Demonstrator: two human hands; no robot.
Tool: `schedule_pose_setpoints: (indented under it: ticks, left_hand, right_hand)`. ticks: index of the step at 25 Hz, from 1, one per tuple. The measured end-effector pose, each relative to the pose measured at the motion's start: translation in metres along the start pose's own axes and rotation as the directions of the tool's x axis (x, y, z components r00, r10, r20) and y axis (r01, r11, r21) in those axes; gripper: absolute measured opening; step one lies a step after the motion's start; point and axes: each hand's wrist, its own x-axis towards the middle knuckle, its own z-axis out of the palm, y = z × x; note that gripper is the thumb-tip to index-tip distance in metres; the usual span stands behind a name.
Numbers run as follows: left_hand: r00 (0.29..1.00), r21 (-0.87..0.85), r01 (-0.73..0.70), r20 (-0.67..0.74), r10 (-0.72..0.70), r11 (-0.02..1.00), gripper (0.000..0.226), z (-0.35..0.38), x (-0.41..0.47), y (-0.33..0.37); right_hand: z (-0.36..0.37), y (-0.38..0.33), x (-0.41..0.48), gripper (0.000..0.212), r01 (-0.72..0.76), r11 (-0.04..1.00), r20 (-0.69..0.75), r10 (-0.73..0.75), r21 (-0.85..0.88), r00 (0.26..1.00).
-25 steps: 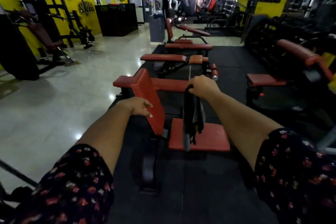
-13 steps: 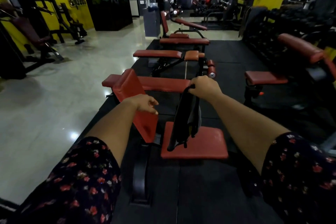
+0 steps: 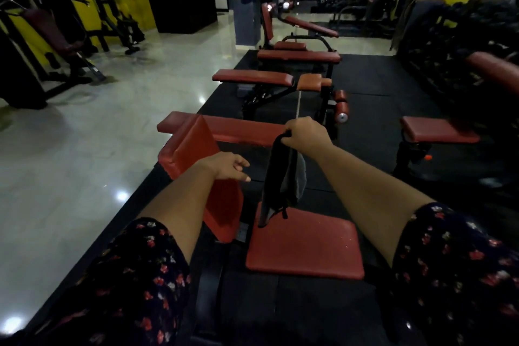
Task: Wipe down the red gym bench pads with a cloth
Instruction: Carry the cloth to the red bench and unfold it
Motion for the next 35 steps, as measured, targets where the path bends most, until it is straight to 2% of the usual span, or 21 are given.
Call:
schedule_pose_setpoints:
  ticks: [4, 6, 8, 13, 17, 21, 24, 25, 26, 28, 30, 31, 33, 35]
  left_hand:
    - [0.995, -0.175, 0.044, -0.085, -0.06, 0.984, 0.062, 0.003, 0.03, 0.004]
    - [0.982, -0.329, 0.052, -0.155, -0.108, 0.943, 0.052, 0.005, 0.045, 0.012]
    - [0.958, -0.356, 0.077, -0.234, -0.168, 0.931, 0.037, 0.007, 0.062, 0.017]
    - [0.839, -0.455, 0.175, -0.395, -0.374, 0.873, 0.033, 0.018, 0.085, 0.024]
    - [0.742, -0.524, 0.293, -0.403, -0.535, 0.8, 0.038, 0.026, 0.09, 0.013]
    - [0.71, -0.583, 0.29, -0.401, -0.579, 0.759, 0.044, 0.024, 0.094, 0.005]
    - [0.673, -0.763, 0.17, -0.372, -0.639, 0.624, 0.036, 0.02, 0.101, 0.007]
    - [0.673, -0.789, 0.147, -0.362, -0.645, 0.596, 0.034, 0.019, 0.103, 0.008]
    - [0.682, -0.797, 0.143, -0.351, -0.642, 0.587, 0.032, 0.018, 0.105, 0.01]
    - [0.708, -0.781, 0.136, -0.354, -0.611, 0.61, 0.029, 0.016, 0.106, 0.012]
    - [0.743, -0.753, 0.128, -0.358, -0.565, 0.646, 0.025, 0.015, 0.102, 0.014]
    - [0.761, -0.746, 0.116, -0.358, -0.541, 0.656, 0.02, 0.016, 0.101, 0.014]
    - [0.785, -0.74, 0.11, -0.345, -0.515, 0.664, 0.012, 0.014, 0.096, 0.017]
    - [0.797, -0.725, 0.113, -0.342, -0.498, 0.679, 0.011, 0.012, 0.094, 0.013]
  right_hand:
    - [0.011, 0.013, 0.054, 0.026, 0.107, 0.993, -0.016, -0.106, 0.053, 0.994]
    - [0.01, 0.019, 0.083, 0.024, 0.167, 0.977, -0.026, -0.165, 0.134, 0.986]
    - [0.007, 0.024, 0.109, 0.022, 0.229, 0.948, -0.054, -0.223, 0.222, 0.973]
    - [0.005, 0.049, 0.167, 0.018, 0.323, 0.881, -0.083, -0.314, 0.344, 0.946]
    - [0.02, 0.065, 0.19, 0.018, 0.298, 0.85, -0.013, -0.324, 0.434, 0.946]
    - [0.04, 0.072, 0.196, 0.023, 0.197, 0.88, 0.009, -0.223, 0.431, 0.975]
    - [0.058, 0.065, 0.196, 0.036, 0.031, 0.911, 0.173, -0.112, 0.411, 0.979]
    - [0.066, 0.061, 0.193, 0.038, -0.037, 0.893, 0.236, -0.079, 0.449, 0.969]
    - [0.076, 0.056, 0.189, 0.035, -0.128, 0.83, 0.292, -0.044, 0.543, 0.956]
    - [0.086, 0.039, 0.175, 0.021, -0.329, 0.61, 0.413, 0.003, 0.721, 0.911]
    - [0.092, 0.024, 0.167, 0.013, -0.457, 0.439, 0.486, 0.052, 0.774, 0.873]
    - [0.094, 0.019, 0.166, 0.015, -0.491, 0.385, 0.499, 0.087, 0.782, 0.862]
    - [0.097, 0.012, 0.171, 0.021, -0.515, 0.323, 0.487, 0.17, 0.794, 0.857]
    - [0.098, 0.005, 0.173, 0.031, -0.502, 0.36, 0.44, 0.242, 0.787, 0.865]
